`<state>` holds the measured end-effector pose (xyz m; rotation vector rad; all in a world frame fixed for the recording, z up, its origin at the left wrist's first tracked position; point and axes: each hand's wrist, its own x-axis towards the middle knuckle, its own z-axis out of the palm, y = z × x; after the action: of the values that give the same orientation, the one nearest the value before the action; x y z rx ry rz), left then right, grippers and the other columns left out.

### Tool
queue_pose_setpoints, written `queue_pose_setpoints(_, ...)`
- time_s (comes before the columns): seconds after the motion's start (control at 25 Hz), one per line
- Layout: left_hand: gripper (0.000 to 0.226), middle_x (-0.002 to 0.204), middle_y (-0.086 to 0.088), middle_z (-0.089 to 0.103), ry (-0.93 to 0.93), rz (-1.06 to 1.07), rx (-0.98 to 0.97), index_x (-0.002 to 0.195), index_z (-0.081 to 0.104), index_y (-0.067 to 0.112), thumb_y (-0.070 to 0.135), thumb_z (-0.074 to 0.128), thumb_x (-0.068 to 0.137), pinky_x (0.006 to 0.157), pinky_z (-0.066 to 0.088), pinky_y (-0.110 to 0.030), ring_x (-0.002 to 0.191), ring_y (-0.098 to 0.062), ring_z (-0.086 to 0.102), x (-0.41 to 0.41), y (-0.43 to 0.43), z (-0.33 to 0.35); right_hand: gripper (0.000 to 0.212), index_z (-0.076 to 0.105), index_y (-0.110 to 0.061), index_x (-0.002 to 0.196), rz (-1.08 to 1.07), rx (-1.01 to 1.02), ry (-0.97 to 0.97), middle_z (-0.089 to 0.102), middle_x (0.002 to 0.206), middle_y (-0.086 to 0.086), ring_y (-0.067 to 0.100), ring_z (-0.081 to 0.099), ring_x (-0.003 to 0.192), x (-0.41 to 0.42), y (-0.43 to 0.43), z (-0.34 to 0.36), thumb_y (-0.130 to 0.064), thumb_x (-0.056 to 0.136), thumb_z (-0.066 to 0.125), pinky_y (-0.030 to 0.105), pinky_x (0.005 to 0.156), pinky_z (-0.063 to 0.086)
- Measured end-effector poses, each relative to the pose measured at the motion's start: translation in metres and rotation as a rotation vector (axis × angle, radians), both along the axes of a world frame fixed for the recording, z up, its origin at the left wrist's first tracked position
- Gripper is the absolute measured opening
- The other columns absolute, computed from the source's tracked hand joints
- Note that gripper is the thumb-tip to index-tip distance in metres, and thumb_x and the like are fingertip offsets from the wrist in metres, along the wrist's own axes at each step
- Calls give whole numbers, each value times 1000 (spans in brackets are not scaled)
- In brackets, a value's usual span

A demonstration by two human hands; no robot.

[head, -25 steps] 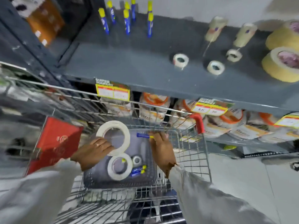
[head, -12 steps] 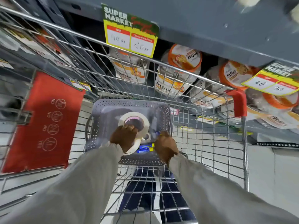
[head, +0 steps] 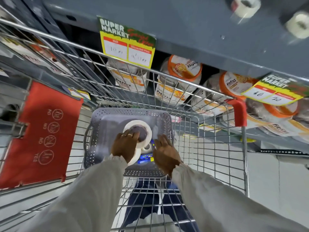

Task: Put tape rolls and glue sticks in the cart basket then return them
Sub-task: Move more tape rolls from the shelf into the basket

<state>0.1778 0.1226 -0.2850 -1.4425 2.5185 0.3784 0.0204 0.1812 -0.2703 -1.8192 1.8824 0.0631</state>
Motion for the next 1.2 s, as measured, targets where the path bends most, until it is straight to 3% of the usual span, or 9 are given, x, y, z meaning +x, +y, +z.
queue_pose_setpoints(0.08,68,91,-14,73,41,38,-19,106,64,7,15,82,41,72,55,-37,86,-32,69,4,-3,25,37,60,0,113,47,-158,-42,62,121,21,39,54,117,-7,-6,23,-20,84,47,50,88,53)
queue_pose_setpoints(0.16,53,96,-14,71,111,43,-139,108,63,6,11,71,56,74,54,-36,86,-31,68,5,-6,54,37,56,2,117,123,-330,-62,58,126,23,41,50,121,-10,-13,53,-15,85,61,54,91,50)
queue_pose_setpoints(0.32,43,106,-13,70,259,10,-437,114,54,8,18,42,74,84,40,-37,93,-29,63,-10,-26,129,40,42,-2,128,210,-668,-37,48,137,21,33,32,135,-19,-39,135,-25,98,29,45,114,24)
queue_pose_setpoints(0.56,42,126,-6,61,572,-211,-721,120,52,12,19,46,78,99,35,-40,117,-23,45,-92,-79,244,42,41,-8,128,-12,-1051,-37,40,142,18,35,26,136,-89,-82,229,-34,97,31,47,114,18)
queue_pose_setpoints(0.72,47,130,-6,57,565,-108,-587,127,49,12,27,47,82,102,37,-38,119,-26,52,-170,-105,292,46,53,0,120,-416,-956,72,56,127,22,41,47,122,-170,-117,258,-33,89,46,46,104,33)
queue_pose_setpoints(0.8,55,140,-10,47,552,14,-407,135,37,10,25,54,85,107,31,-38,128,-29,41,-202,-113,293,55,48,0,126,-544,-751,143,52,130,23,43,44,123,-197,-121,258,-35,84,59,49,99,38)
queue_pose_setpoints(0.92,67,149,-13,31,481,109,-314,141,23,8,29,56,86,112,23,-38,136,-30,28,-236,-123,286,65,36,-7,138,-587,-558,189,40,142,21,41,38,126,-218,-121,253,-41,87,57,48,100,36)
queue_pose_setpoints(1.04,68,146,-14,36,436,127,-304,141,22,9,29,56,86,110,25,-41,132,-32,33,-258,-136,282,58,42,-8,133,-581,-581,205,54,130,18,39,47,116,-230,-133,252,-38,86,57,45,90,40)
queue_pose_setpoints(1.2,62,125,-14,58,338,111,-412,141,27,10,19,53,86,105,30,-39,119,-31,50,-265,-148,278,45,61,-5,105,-502,-790,186,67,99,19,41,61,89,-249,-141,255,-28,71,76,44,68,49)
